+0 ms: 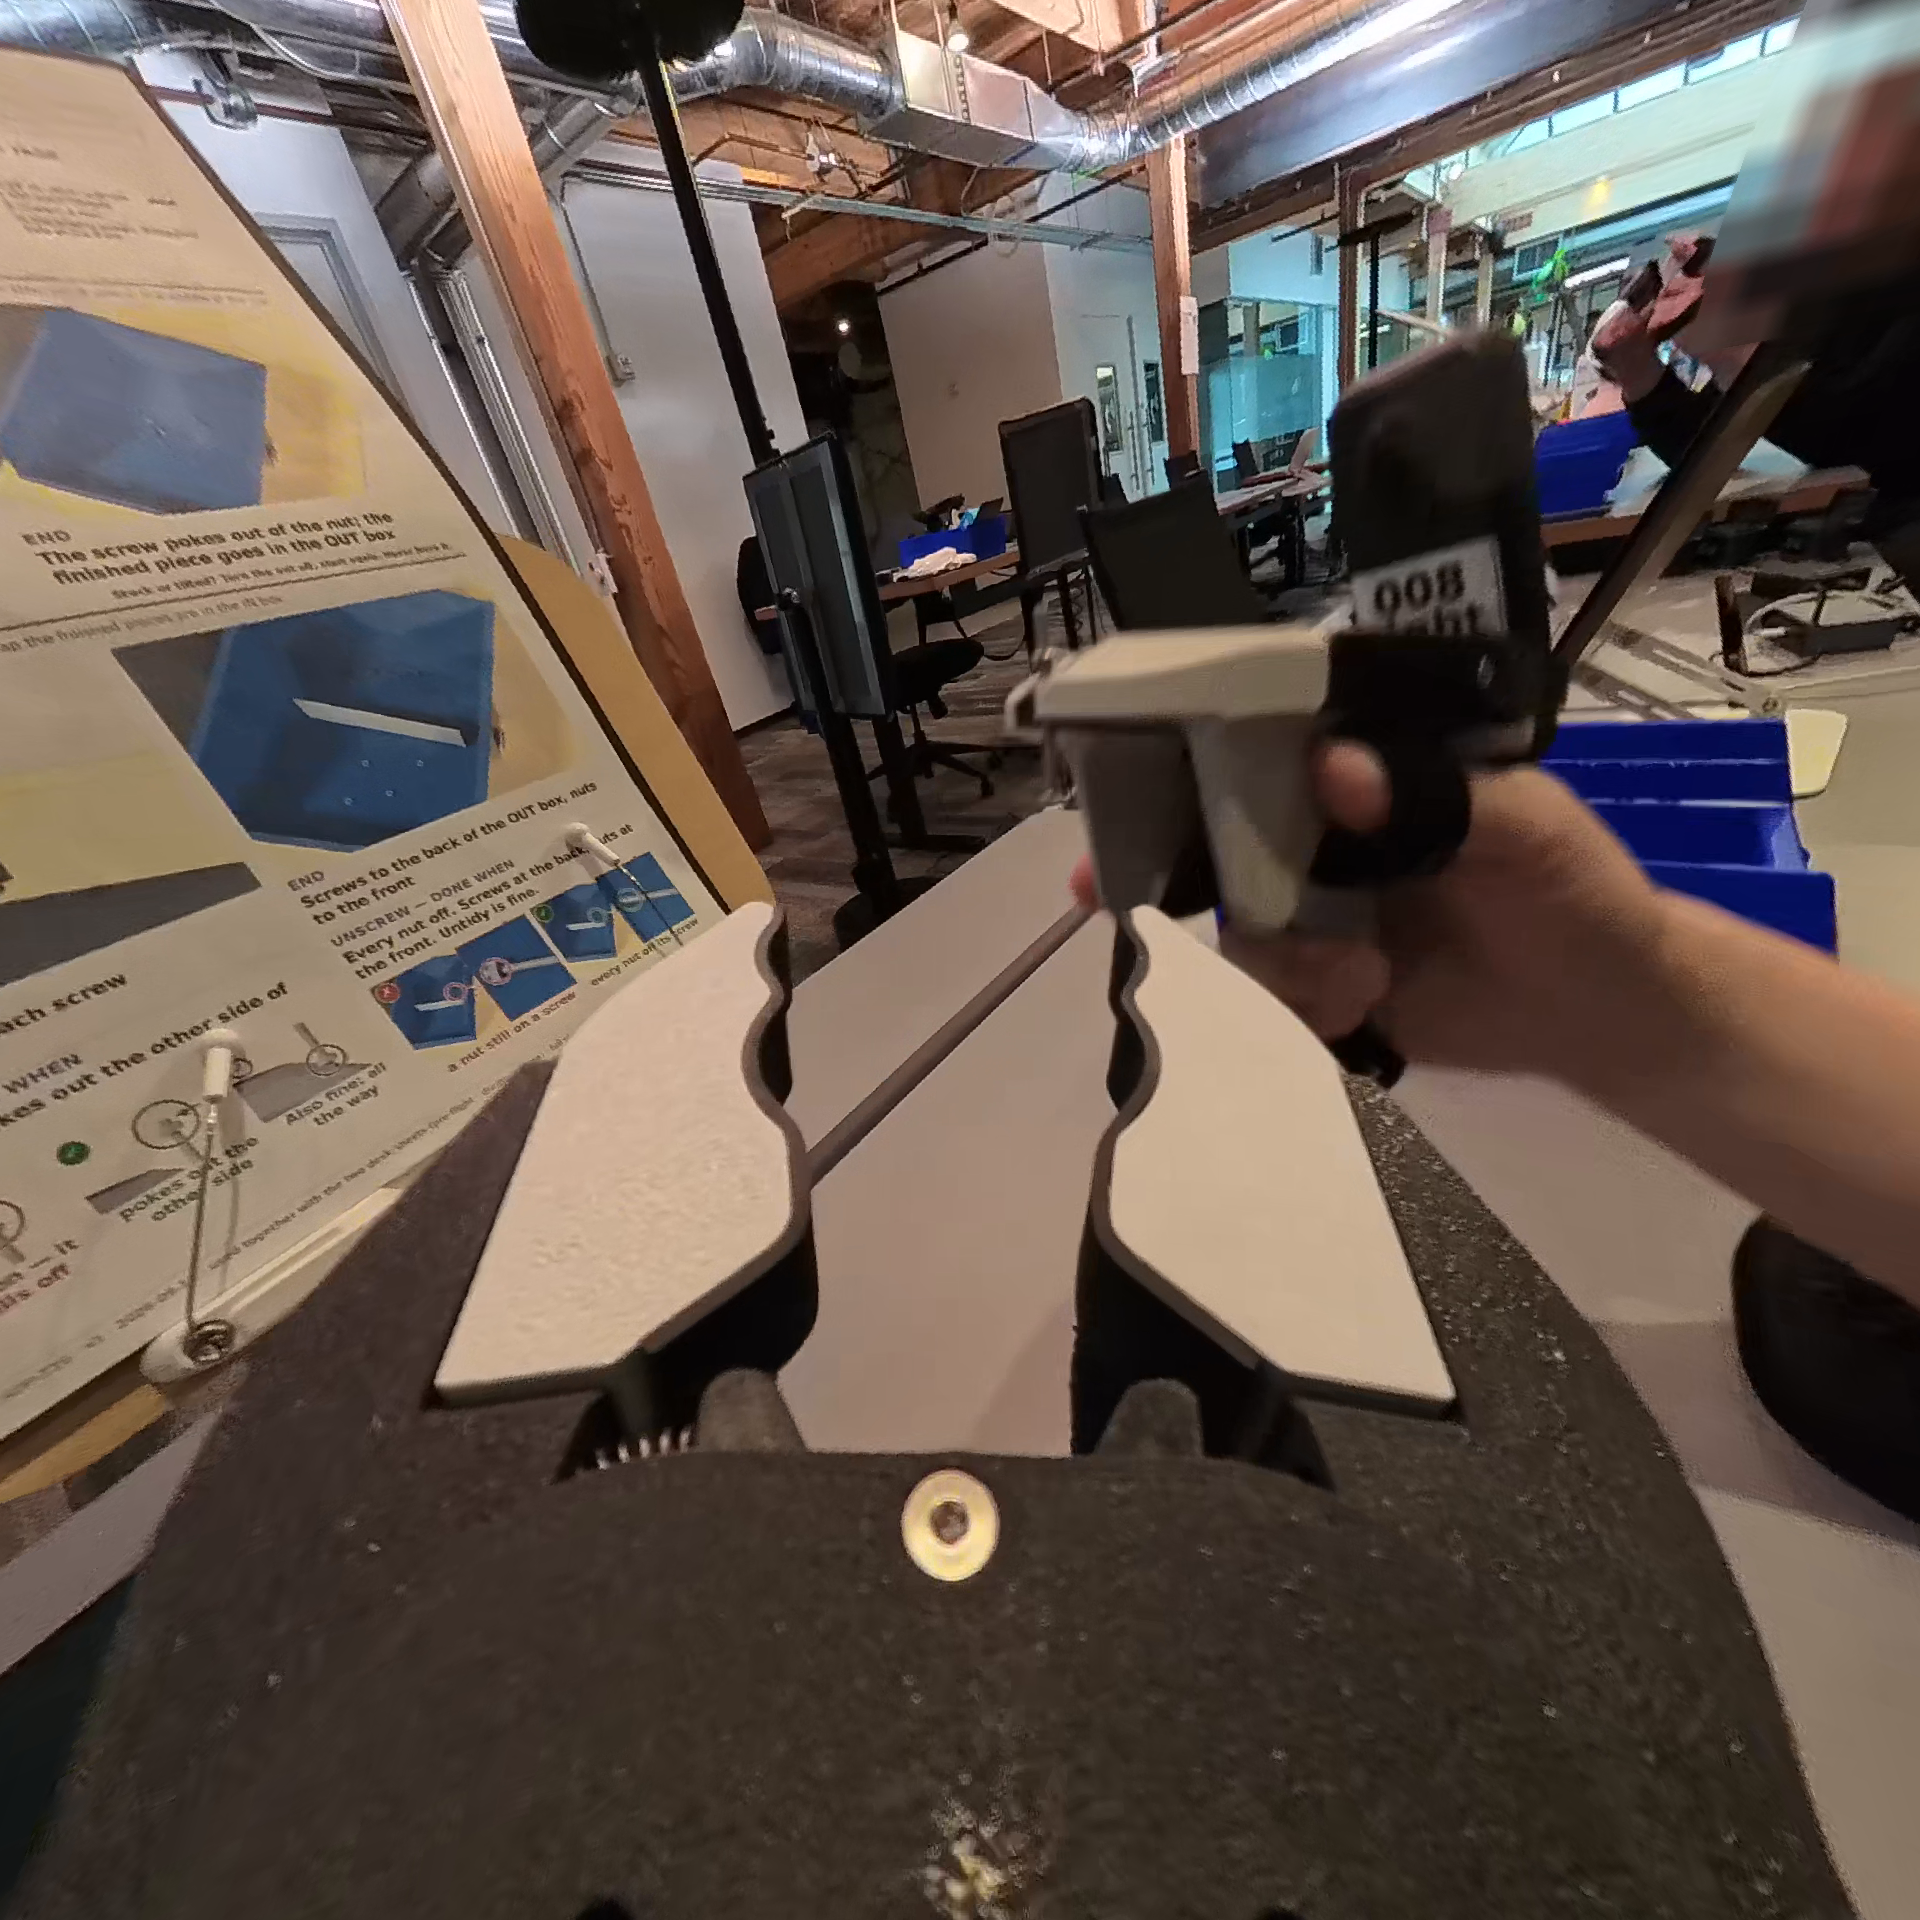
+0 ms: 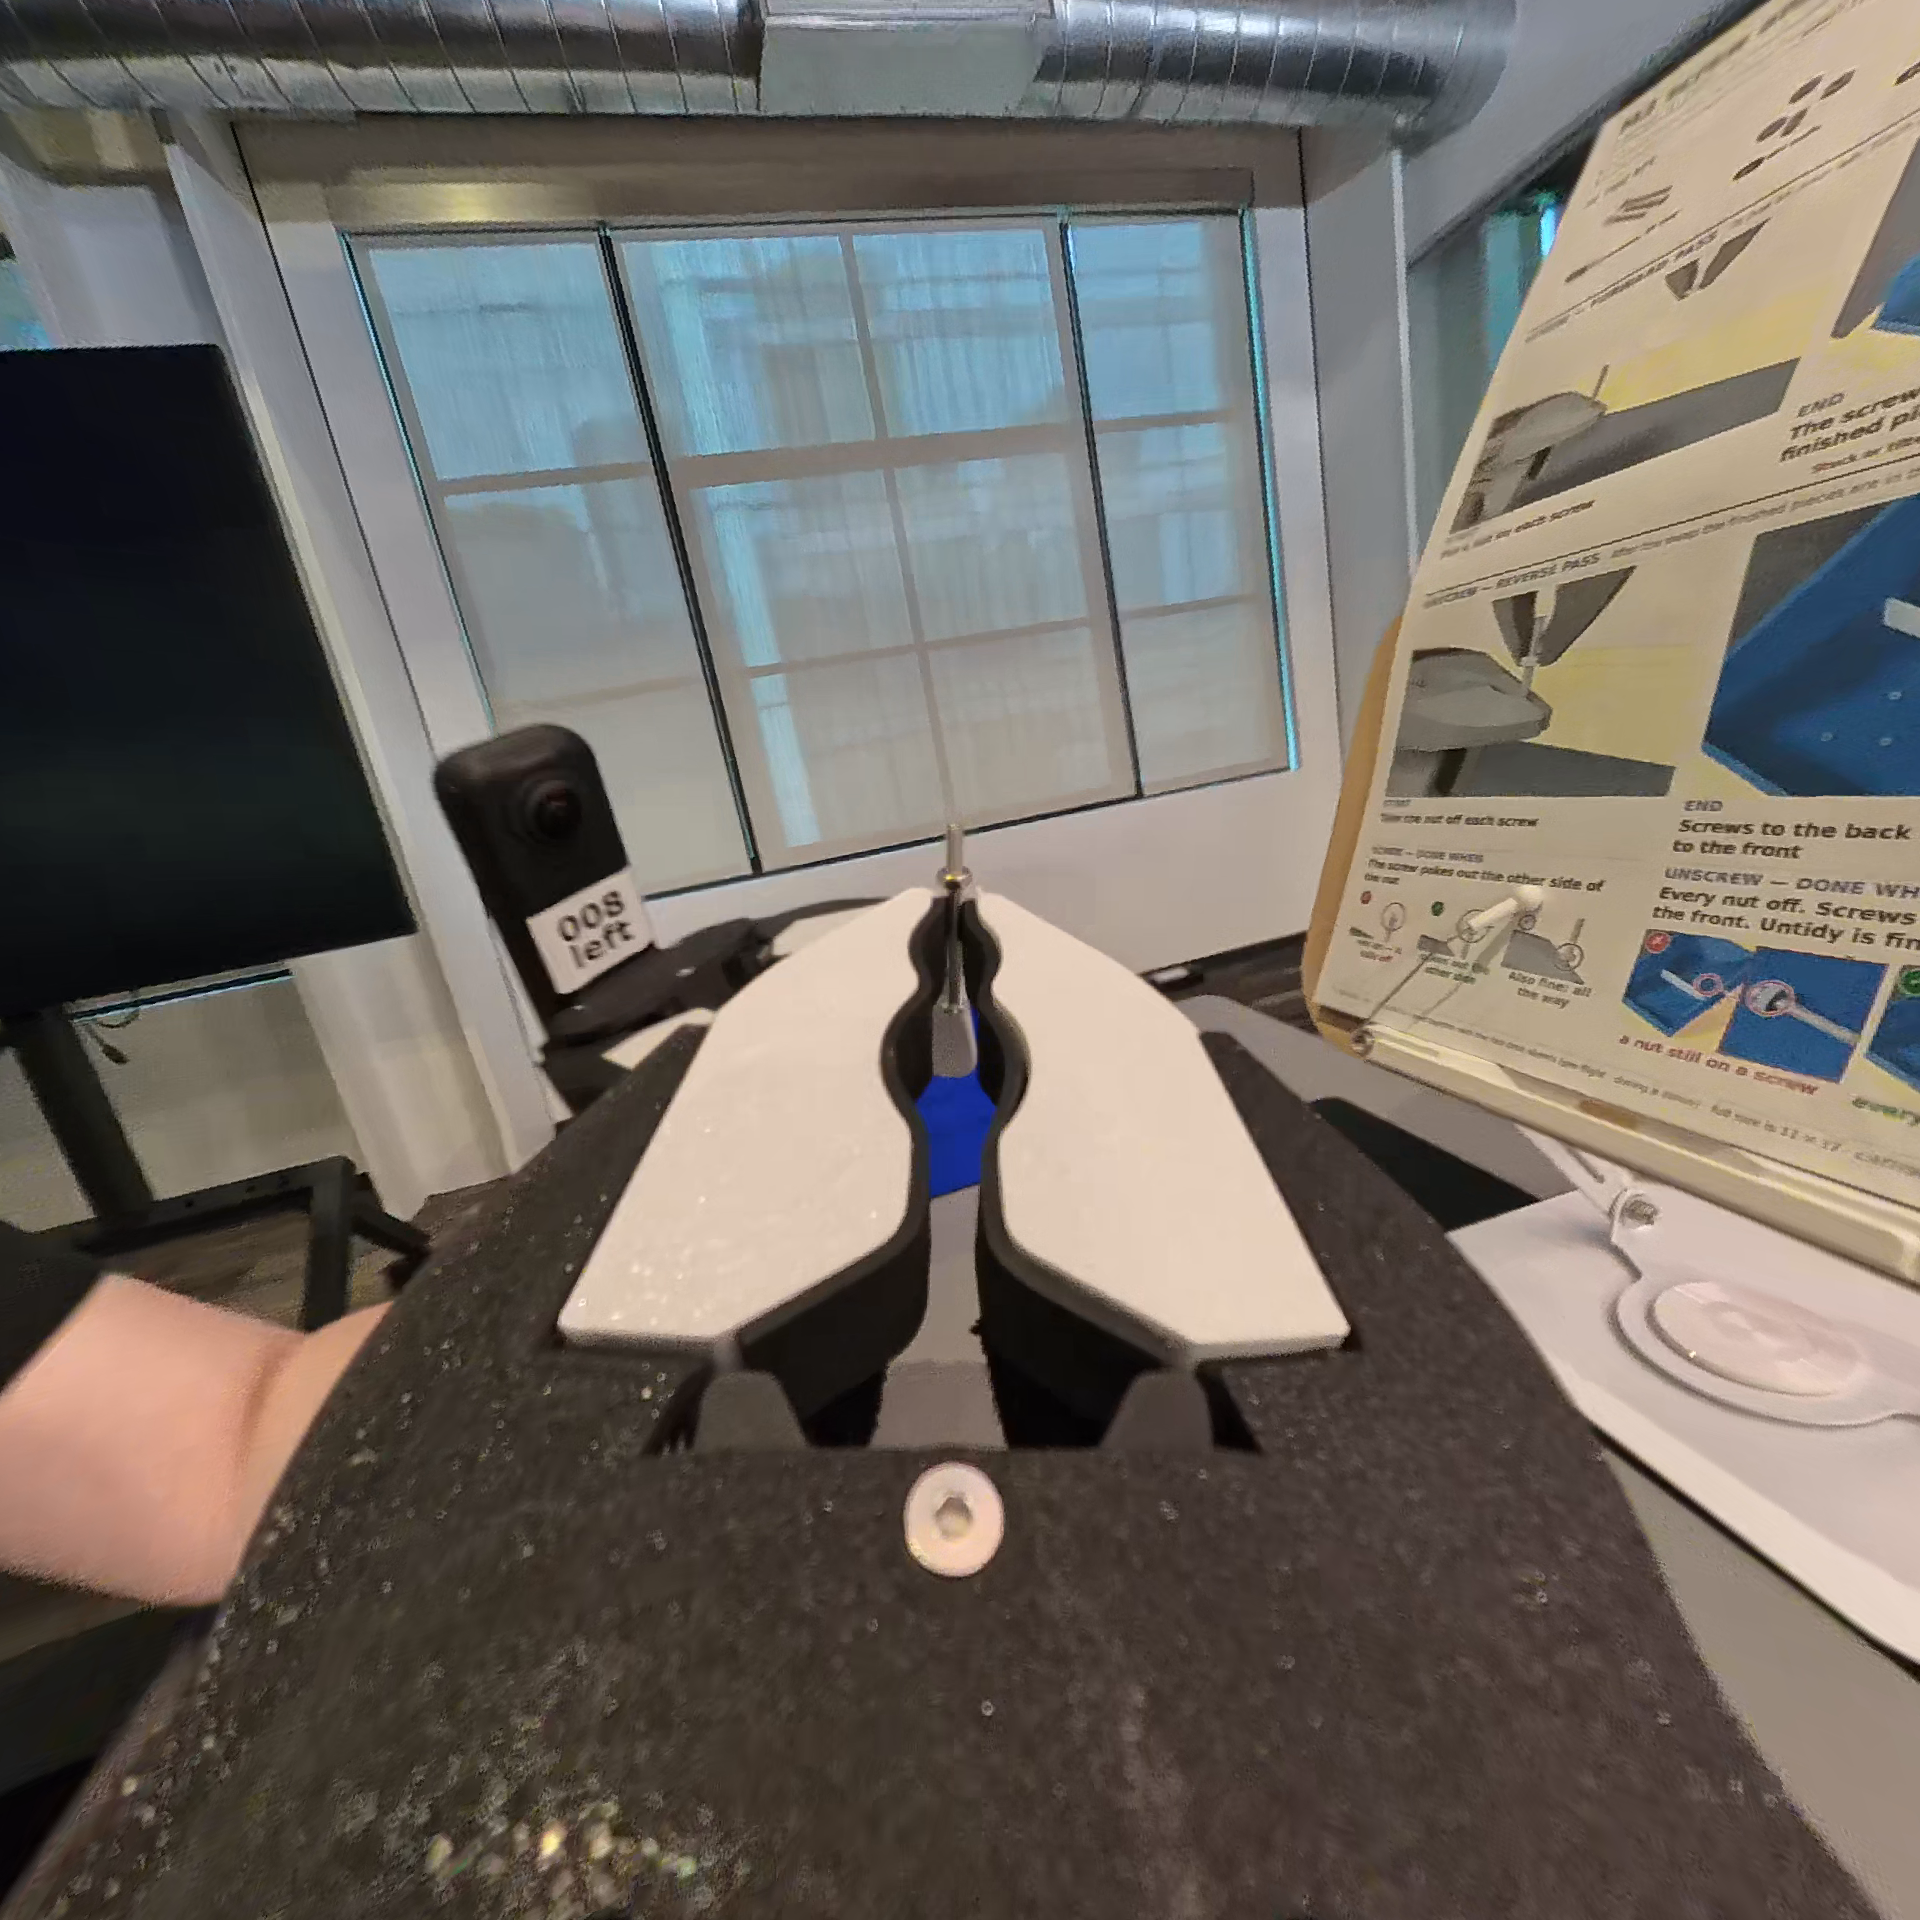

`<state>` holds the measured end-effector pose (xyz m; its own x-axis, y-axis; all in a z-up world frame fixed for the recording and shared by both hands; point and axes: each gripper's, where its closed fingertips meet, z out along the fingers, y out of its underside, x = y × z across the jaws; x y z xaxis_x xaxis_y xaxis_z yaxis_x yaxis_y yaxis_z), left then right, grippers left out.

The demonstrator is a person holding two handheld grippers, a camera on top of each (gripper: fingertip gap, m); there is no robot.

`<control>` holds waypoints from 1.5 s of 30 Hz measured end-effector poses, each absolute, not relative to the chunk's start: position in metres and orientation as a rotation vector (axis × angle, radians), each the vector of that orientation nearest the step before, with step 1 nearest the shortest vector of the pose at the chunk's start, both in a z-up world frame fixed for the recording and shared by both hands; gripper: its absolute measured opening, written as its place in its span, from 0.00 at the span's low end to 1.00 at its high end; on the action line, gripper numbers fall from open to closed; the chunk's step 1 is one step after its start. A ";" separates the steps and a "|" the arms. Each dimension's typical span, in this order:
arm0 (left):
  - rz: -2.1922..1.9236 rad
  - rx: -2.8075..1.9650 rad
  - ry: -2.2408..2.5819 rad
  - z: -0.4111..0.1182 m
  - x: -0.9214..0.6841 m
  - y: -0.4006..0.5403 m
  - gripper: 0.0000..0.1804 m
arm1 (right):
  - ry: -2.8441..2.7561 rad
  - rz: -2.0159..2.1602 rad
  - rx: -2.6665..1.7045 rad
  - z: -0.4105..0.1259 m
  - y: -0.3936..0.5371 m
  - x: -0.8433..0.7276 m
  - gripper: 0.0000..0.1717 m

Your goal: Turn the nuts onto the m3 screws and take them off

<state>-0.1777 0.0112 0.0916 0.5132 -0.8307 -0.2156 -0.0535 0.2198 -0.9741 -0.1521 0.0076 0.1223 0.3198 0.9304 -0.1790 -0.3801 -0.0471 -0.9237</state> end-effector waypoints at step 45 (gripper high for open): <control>-0.682 -1.369 0.959 0.088 -0.182 0.007 0.29 | -0.043 0.200 -2.814 -0.130 0.007 0.286 0.02</control>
<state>-0.1816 0.0072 0.0885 0.4762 -0.8639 -0.1639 -0.1288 0.1158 -0.9849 0.2857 0.0070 -0.1296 0.9897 0.0522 -0.1330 0.0076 -0.9487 -0.3160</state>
